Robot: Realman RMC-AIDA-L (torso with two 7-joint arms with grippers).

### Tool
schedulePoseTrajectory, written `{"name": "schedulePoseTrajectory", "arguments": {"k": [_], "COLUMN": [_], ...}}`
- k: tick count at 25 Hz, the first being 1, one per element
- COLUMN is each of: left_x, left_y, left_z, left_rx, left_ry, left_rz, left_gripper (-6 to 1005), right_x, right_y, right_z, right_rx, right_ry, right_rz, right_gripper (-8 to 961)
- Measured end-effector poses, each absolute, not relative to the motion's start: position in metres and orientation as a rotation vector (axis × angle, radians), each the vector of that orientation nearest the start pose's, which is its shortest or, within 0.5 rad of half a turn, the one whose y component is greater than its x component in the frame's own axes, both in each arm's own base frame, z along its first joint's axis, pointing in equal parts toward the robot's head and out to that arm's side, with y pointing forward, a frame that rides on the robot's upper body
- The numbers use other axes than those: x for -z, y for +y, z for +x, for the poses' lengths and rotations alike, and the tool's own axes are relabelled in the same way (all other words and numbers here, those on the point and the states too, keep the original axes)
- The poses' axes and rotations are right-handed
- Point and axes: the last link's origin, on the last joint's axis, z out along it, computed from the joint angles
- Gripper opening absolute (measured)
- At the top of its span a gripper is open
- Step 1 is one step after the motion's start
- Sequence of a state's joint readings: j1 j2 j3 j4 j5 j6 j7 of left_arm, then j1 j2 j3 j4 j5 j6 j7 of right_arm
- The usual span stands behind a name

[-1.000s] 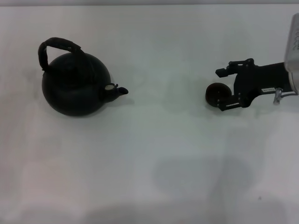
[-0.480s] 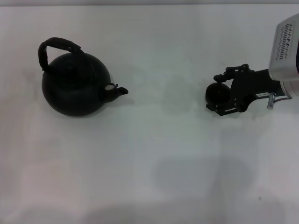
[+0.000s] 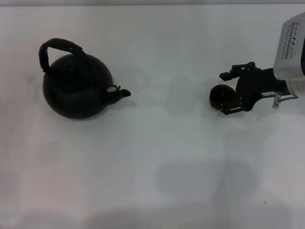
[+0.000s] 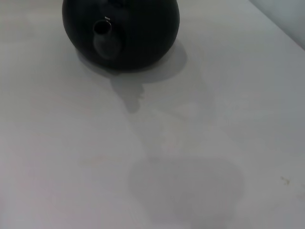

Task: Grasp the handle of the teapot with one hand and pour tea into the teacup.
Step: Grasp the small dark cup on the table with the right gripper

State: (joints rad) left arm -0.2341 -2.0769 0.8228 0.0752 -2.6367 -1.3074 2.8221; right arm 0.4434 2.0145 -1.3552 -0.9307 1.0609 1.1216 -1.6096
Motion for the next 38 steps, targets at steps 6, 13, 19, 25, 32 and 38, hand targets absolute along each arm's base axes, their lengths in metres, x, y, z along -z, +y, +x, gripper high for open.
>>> {"name": "schedulePoseTrajectory", "arguments": {"k": [6,13,19,25,32,38], "left_x": [-0.042,-0.042,-0.043,-0.043,-0.043,-0.043], "left_y": [0.25,0.25,0.25,0.251,0.25,0.249], "left_z": [-0.407,-0.407,-0.408,-0.407,-0.408,-0.408], "left_rx": [0.625,0.625,0.623,0.623,0.621,0.623], "left_ry": [-0.638,-0.637,-0.636,-0.635,-0.637,-0.637], "left_rz": [-1.338,-1.338,-1.338,-1.34,-1.338,-1.338], "left_gripper": [890,890,890,890,891,891], "right_x": [0.028,0.032,0.033,0.034,0.036,0.036], "right_y": [0.351,0.351,0.351,0.349,0.349,0.348], "right_z": [0.27,0.273,0.276,0.279,0.28,0.28], "right_rx": [0.12,0.152,0.164,0.188,0.203,0.199], "right_ry": [0.234,0.227,0.233,0.234,0.231,0.229], "right_rz": [-2.782,-2.777,-2.774,-2.779,-2.785,-2.791], "right_gripper": [855,855,855,855,820,763]}}
